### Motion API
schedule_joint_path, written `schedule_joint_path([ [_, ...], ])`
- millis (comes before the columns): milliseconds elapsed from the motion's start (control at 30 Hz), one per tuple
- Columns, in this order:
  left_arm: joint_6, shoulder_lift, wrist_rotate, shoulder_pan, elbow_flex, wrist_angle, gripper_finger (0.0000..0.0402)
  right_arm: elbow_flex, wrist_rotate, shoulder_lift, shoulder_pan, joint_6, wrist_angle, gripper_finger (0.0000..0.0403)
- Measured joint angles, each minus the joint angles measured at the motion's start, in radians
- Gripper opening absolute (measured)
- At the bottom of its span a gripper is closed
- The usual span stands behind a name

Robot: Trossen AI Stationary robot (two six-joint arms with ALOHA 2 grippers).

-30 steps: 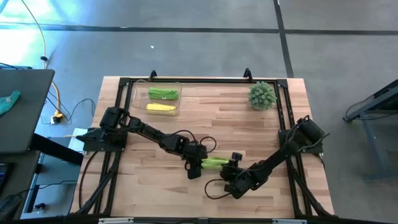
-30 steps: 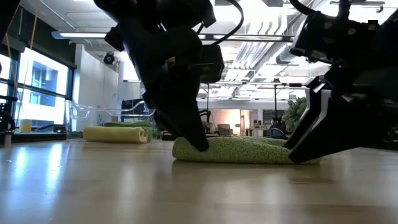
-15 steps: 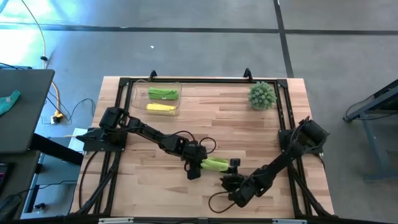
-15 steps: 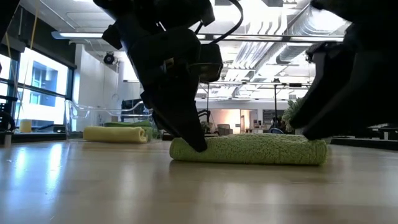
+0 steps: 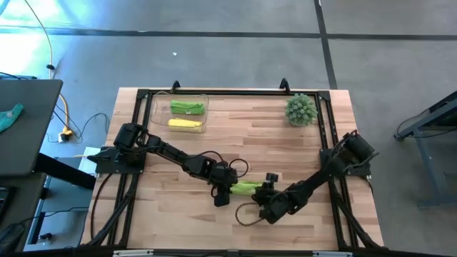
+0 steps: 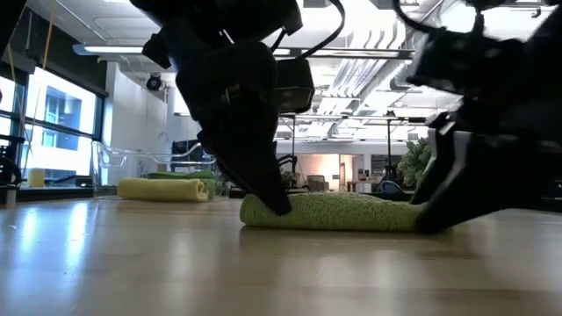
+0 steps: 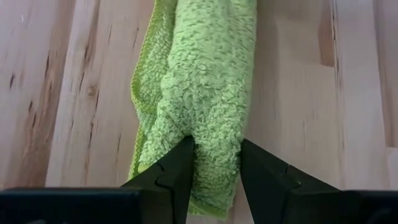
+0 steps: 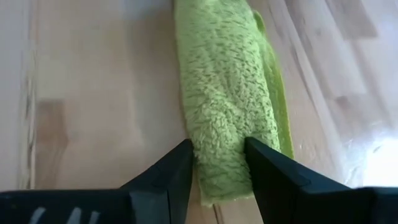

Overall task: Roll microfiber towels into tight, uniform cylinder then place into a basket
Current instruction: Roll the light green microfiber cloth

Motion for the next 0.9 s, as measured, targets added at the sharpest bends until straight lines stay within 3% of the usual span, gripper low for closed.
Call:
schedule_joint_path([
  [133,0.035,-0.026,-0.008,-0.008,0.004,-0.04,0.0118,-0.028,-0.086,-0.007,-0.037,0.167,0.019,0.0142],
  [233,0.084,-0.065,-0.046,-0.01,0.001,-0.095,0.0118,-0.03,-0.112,-0.007,-0.045,0.174,0.022,0.0133],
  [433,0.215,-0.178,-0.199,-0.034,-0.004,-0.228,0.0118,-0.036,-0.116,-0.007,-0.049,0.219,0.042,0.0066],
  [600,0.323,-0.2,-0.305,-0.113,-0.004,-0.172,0.0118,-0.036,-0.151,-0.015,-0.061,0.296,0.057,0.0019],
  [900,0.482,-0.105,-0.493,-0.201,0.0,0.076,0.0118,-0.042,-0.407,-0.048,-0.136,0.317,0.142,0.0018],
])
